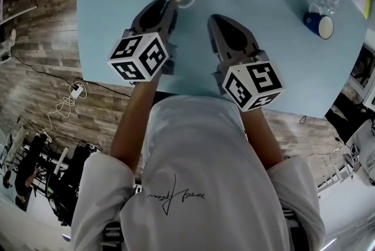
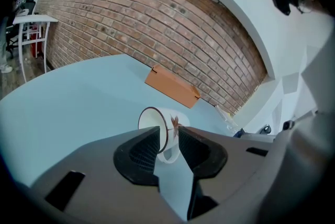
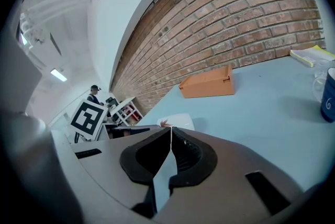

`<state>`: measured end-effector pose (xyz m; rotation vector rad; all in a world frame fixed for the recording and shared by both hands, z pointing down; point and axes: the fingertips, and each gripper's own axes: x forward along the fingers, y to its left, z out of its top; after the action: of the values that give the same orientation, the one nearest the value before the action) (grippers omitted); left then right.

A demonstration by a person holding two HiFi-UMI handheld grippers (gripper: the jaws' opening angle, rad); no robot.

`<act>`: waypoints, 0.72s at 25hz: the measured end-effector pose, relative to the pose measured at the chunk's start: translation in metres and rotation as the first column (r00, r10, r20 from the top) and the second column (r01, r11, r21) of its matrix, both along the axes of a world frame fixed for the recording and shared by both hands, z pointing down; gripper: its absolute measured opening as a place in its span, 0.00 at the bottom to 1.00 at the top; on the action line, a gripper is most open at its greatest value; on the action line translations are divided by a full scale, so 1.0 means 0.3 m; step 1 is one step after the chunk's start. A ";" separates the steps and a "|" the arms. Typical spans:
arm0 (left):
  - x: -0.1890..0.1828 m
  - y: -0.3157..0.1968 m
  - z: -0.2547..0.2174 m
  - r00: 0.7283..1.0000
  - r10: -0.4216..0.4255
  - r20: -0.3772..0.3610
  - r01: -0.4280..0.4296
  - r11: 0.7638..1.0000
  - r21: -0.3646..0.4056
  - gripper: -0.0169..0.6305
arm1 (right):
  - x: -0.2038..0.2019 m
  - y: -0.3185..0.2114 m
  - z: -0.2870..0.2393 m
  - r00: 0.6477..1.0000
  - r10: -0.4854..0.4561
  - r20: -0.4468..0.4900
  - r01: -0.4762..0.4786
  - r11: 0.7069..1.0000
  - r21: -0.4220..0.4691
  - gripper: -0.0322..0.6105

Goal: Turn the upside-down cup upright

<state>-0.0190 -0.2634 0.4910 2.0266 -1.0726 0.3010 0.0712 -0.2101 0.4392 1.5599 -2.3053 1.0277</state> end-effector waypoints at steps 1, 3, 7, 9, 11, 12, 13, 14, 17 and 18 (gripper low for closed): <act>0.001 -0.002 0.001 1.000 -0.001 -0.003 0.001 1.000 0.001 0.17 | 0.002 0.002 0.003 1.000 0.002 -0.001 -0.002 1.000 -0.002 0.08; 0.005 -0.006 0.003 1.000 0.001 -0.010 -0.001 1.000 -0.002 0.17 | 0.008 0.002 0.006 1.000 0.007 -0.003 -0.007 1.000 -0.003 0.08; 0.010 -0.007 0.010 1.000 0.004 -0.028 -0.005 1.000 -0.018 0.17 | 0.016 0.005 0.007 1.000 0.013 -0.006 -0.013 1.000 -0.006 0.08; 0.012 -0.008 0.014 0.999 0.000 -0.040 -0.002 1.000 -0.027 0.17 | 0.020 0.003 0.007 1.000 0.014 -0.007 -0.014 1.000 -0.005 0.08; 0.017 -0.012 0.014 0.999 -0.004 -0.049 0.002 1.000 -0.031 0.17 | 0.024 -0.003 0.004 1.000 0.010 -0.008 -0.010 1.000 -0.004 0.08; 0.020 -0.014 0.012 0.999 -0.003 -0.050 0.001 1.000 -0.028 0.17 | 0.024 -0.006 0.003 1.000 0.007 -0.008 -0.007 1.000 -0.004 0.08; 0.023 -0.014 0.008 0.999 0.002 -0.048 -0.003 1.000 -0.023 0.16 | 0.023 -0.008 0.002 1.000 0.004 -0.008 -0.004 1.000 -0.006 0.08; 0.025 -0.012 0.005 0.999 0.008 -0.045 -0.009 1.000 -0.017 0.14 | 0.019 -0.008 0.002 1.000 0.001 -0.007 -0.001 1.000 -0.008 0.08; 0.030 -0.010 0.007 0.998 0.019 -0.060 -0.020 1.000 -0.013 0.12 | -0.002 -0.010 0.008 1.000 -0.019 -0.001 0.019 1.000 -0.011 0.08; 0.031 -0.011 0.008 0.997 0.016 -0.074 -0.017 1.000 -0.017 0.12 | -0.011 -0.012 0.011 1.000 -0.026 0.002 0.026 1.000 -0.012 0.08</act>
<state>-0.0098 -0.2666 0.4934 2.0164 -1.0044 0.2410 0.0679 -0.2135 0.4426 1.5205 -2.3101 1.0353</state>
